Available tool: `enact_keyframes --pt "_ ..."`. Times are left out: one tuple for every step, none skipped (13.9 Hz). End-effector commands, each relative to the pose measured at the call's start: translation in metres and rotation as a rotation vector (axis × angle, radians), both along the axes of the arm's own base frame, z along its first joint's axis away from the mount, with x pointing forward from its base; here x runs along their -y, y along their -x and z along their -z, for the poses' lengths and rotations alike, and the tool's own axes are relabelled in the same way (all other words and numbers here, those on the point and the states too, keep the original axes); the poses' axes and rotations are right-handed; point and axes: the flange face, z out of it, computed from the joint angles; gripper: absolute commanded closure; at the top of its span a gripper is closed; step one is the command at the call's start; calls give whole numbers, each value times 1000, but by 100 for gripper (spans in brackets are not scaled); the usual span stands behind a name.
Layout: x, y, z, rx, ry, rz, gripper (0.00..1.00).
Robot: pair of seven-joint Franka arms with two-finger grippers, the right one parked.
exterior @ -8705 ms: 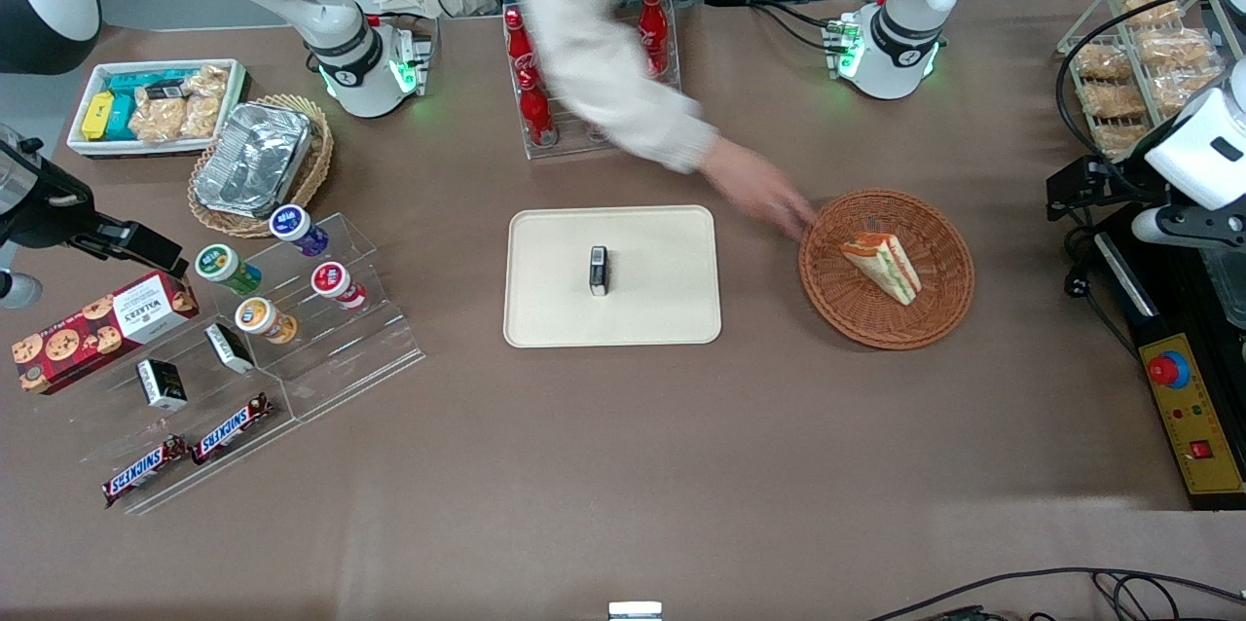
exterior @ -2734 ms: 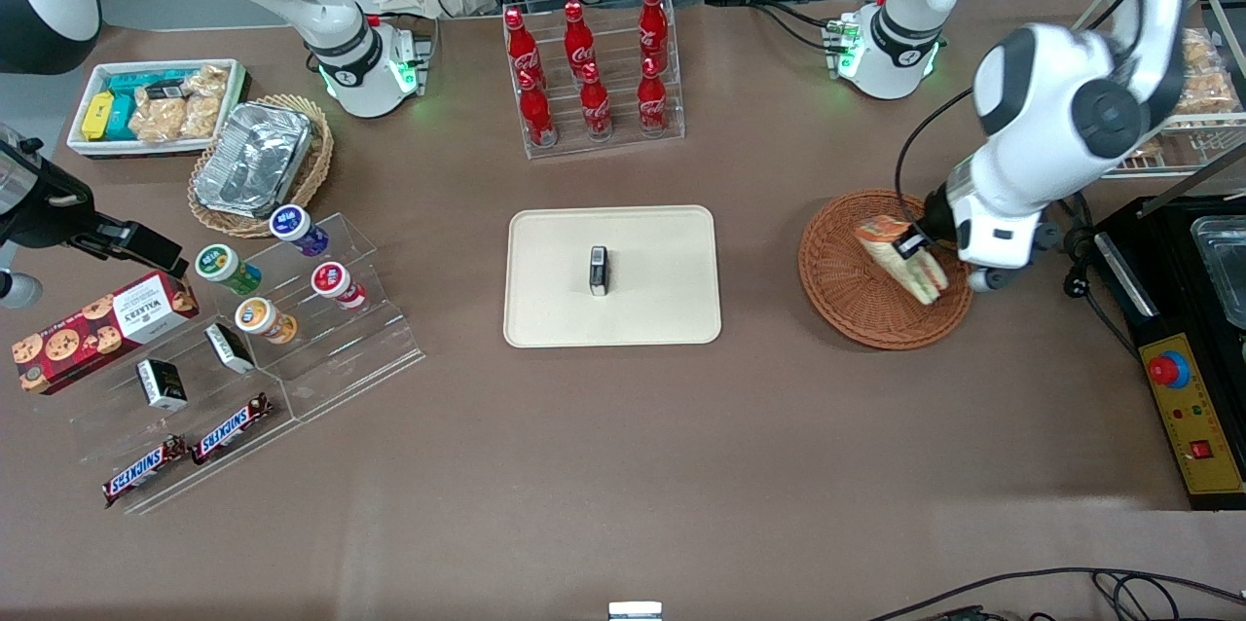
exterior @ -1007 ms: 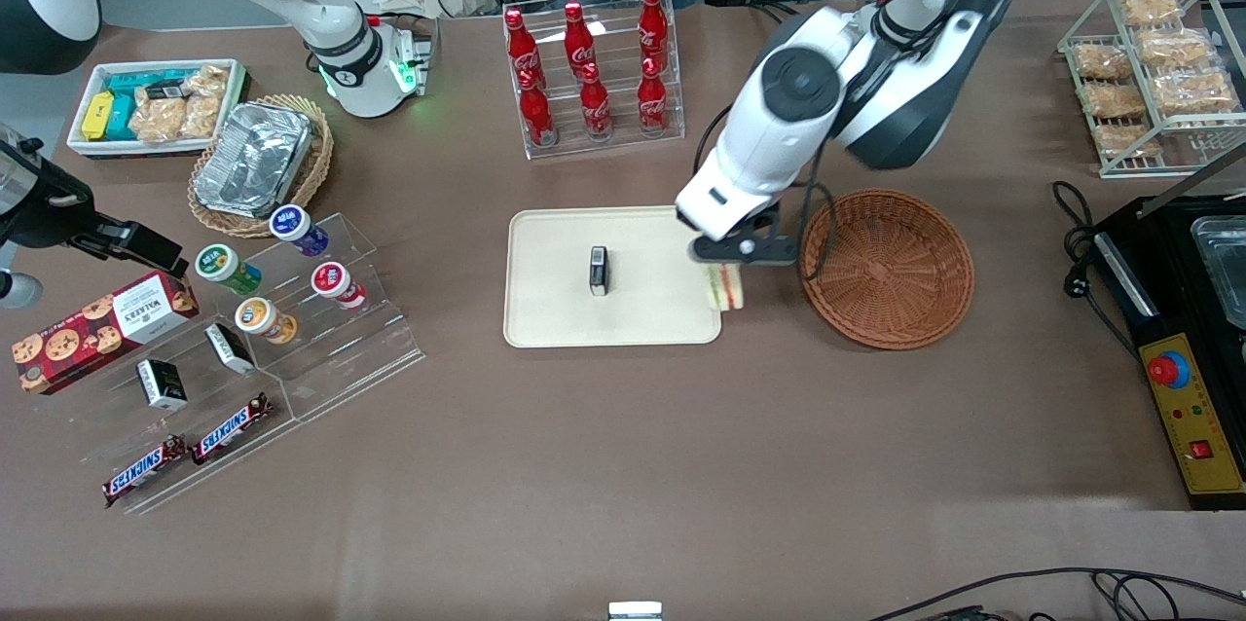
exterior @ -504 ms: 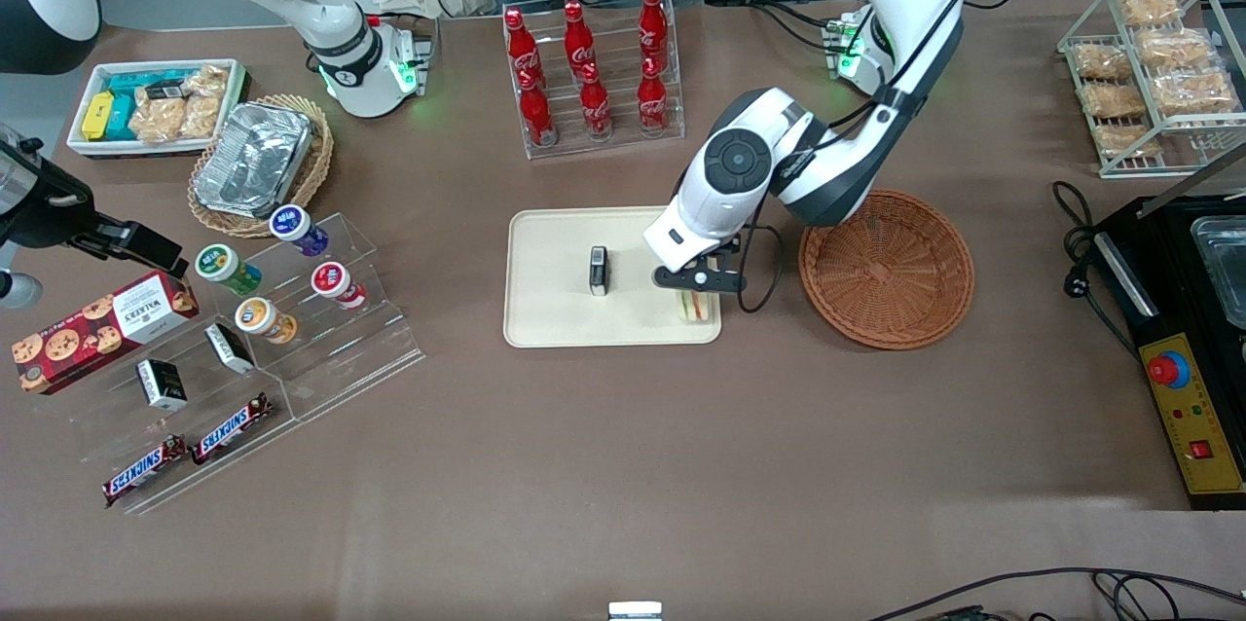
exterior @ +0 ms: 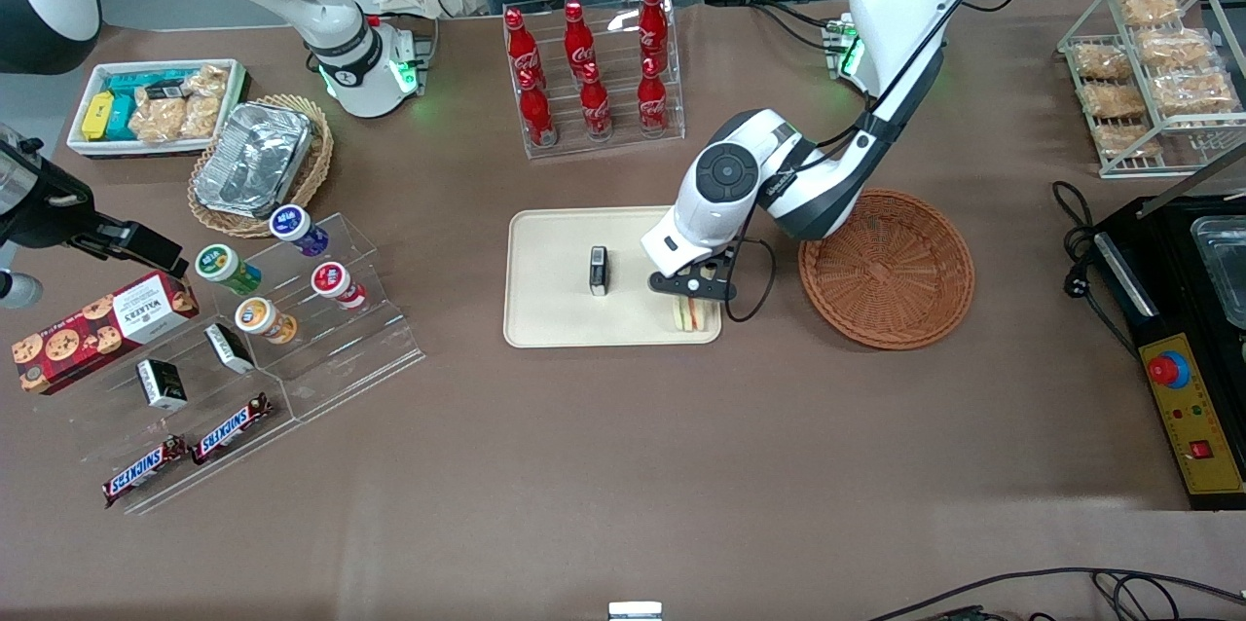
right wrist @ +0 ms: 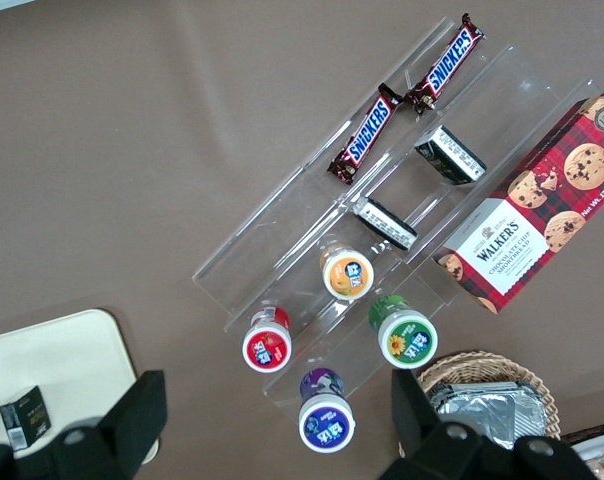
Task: Place sandwich from basket to tray
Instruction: 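Lower the sandwich onto the tray and open the left gripper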
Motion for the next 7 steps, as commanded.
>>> enact_keyframes --pt "-3 -7 -19 62 -19 16 1" --pt "-7 -8 -26 55 -28 3 1" --pt "-16 -16 -32 52 -37 -15 1" --pt "-24 -25 -53 65 -50 -33 1" --pt "-36 -30 -82 80 -78 -37 1" --pt "-55 -40 -120 110 -110 -61 1" --pt "-68 -45 -152 134 -128 -35 1"
